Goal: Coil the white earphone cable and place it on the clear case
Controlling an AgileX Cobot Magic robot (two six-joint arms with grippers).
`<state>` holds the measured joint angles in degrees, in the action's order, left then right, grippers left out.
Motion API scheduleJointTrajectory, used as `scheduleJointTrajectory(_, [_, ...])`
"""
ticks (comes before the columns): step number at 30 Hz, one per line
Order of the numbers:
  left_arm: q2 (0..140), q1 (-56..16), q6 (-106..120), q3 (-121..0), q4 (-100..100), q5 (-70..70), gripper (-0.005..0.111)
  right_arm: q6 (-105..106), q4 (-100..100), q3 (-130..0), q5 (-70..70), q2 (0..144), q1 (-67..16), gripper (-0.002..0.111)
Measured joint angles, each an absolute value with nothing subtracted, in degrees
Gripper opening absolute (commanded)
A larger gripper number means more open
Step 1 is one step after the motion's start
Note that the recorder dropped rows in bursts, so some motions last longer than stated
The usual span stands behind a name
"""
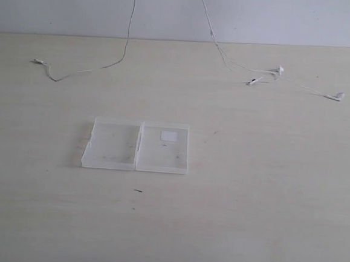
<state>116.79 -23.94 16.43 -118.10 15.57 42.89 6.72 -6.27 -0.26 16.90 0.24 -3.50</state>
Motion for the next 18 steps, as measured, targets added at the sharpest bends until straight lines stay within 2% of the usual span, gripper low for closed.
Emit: scheduleJointTrajectory(18, [98.63, -23.94, 16.66, -111.36, 5.46, 47.87, 0.0, 6.72, -6.27, -0.26, 16.9, 0.24, -3.5, 0.0])
